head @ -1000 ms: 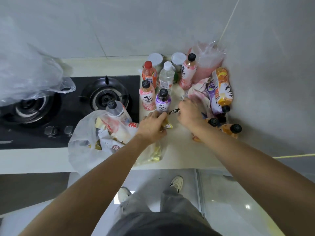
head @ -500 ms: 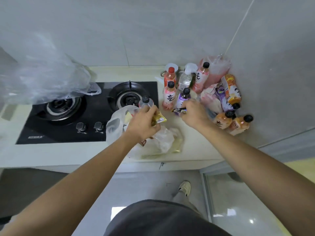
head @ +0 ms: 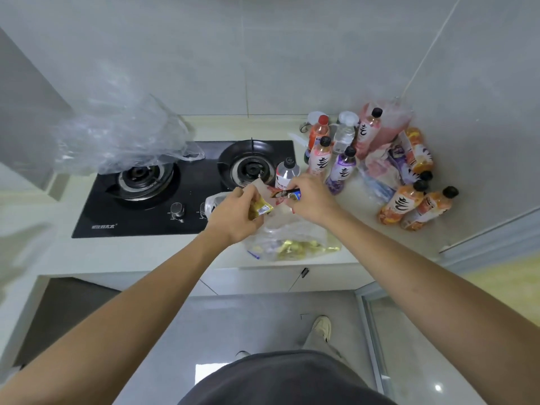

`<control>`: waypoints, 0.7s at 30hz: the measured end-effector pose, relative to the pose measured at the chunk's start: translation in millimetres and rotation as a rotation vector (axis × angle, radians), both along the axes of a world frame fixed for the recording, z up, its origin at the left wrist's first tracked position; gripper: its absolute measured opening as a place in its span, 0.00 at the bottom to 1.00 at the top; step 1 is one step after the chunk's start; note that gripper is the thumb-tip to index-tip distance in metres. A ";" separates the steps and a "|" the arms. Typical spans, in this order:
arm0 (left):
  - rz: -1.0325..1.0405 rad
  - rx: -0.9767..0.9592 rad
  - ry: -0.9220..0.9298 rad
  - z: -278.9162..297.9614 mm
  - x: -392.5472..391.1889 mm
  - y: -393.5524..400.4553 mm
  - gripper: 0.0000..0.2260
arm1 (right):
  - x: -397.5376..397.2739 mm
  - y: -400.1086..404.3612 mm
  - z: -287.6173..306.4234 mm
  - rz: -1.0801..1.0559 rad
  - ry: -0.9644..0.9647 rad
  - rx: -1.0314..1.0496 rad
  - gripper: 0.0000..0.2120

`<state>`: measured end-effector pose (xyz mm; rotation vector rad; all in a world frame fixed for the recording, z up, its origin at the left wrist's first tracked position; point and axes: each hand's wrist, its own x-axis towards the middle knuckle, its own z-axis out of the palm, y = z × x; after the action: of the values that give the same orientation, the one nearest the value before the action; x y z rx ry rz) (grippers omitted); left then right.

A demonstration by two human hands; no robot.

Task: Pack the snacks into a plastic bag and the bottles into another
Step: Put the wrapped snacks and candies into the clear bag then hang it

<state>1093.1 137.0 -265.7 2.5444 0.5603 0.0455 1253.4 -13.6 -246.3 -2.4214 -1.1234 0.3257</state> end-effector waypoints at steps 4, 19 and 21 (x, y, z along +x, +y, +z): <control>0.029 0.040 0.134 -2.1 -4.7 11.5 0.19 | -9.9 17.9 -4.8 0.085 0.099 0.057 0.10; -0.010 0.150 0.368 -34.4 4.9 25.4 0.32 | 1.2 27.7 -45.5 0.279 0.491 -0.492 0.11; -0.019 0.142 0.361 -33.5 6.7 24.0 0.33 | 6.7 26.6 -48.4 0.268 0.420 -0.593 0.08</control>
<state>1099.8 161.0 -299.2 2.7129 0.6899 -0.4016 1260.0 13.0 -294.6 -2.4786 -1.2759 1.3502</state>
